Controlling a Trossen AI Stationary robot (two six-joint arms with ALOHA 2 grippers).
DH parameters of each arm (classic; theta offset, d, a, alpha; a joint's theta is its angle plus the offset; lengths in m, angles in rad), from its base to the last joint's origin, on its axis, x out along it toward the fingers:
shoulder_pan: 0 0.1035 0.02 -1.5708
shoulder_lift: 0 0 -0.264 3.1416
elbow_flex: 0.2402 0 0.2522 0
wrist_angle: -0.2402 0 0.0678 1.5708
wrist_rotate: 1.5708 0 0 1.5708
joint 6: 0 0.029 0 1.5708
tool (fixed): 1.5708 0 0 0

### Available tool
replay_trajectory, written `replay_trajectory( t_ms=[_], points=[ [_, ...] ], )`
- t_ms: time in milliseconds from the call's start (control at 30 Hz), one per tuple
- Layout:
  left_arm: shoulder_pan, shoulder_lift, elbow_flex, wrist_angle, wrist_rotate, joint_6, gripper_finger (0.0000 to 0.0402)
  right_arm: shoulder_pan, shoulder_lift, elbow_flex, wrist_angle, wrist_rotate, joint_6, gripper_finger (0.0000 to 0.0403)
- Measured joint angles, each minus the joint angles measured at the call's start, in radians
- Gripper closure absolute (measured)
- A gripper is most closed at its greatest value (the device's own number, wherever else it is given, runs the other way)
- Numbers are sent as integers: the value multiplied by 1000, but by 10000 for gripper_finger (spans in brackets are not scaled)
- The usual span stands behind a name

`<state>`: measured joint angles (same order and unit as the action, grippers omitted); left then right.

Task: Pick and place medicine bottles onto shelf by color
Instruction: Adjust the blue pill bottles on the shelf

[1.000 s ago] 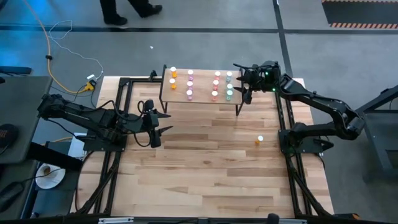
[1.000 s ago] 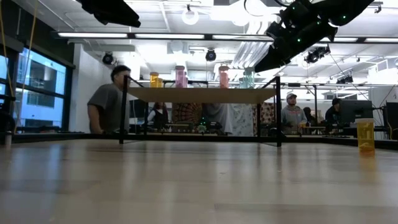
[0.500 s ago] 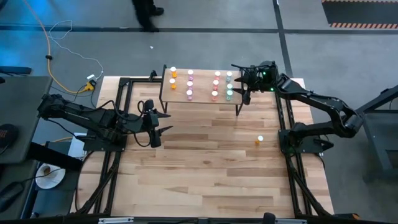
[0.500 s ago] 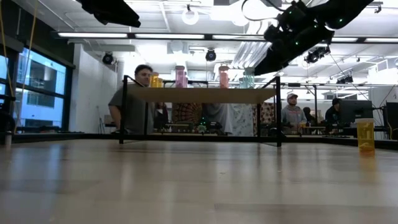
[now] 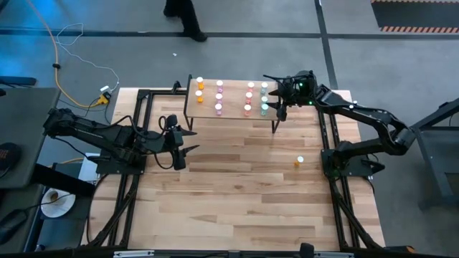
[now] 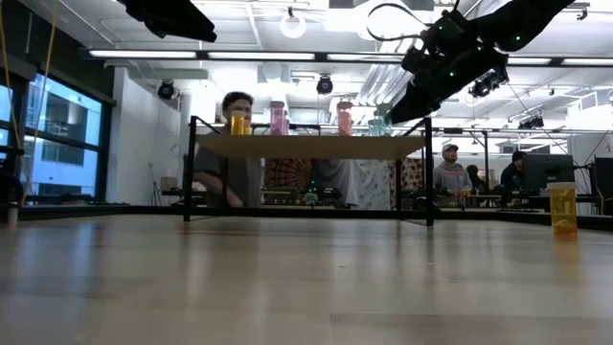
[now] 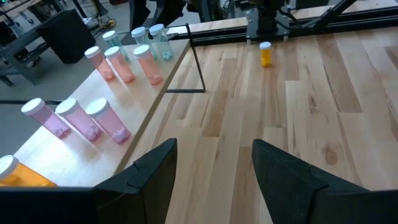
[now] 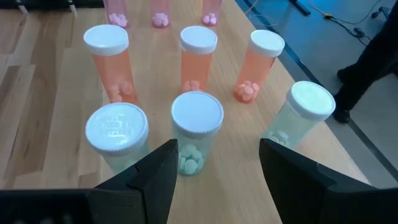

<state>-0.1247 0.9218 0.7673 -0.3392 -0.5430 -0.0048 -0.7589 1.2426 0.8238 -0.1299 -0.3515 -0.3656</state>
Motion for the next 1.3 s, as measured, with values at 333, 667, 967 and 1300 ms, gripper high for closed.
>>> replay_trajectory(
  t_ms=[333,667,967,1300],
  points=[
    [0,0,0,0,-3,0,202,0,1,0,16,-1,7,185],
    [0,0,0,0,-4,0,202,0,1,0,53,13,25,185],
    [0,0,0,0,-3,0,202,1,-11,0,46,63,28,185],
    [0,0,0,-1,-3,0,202,3,-74,0,3,93,54,185]
  ],
)
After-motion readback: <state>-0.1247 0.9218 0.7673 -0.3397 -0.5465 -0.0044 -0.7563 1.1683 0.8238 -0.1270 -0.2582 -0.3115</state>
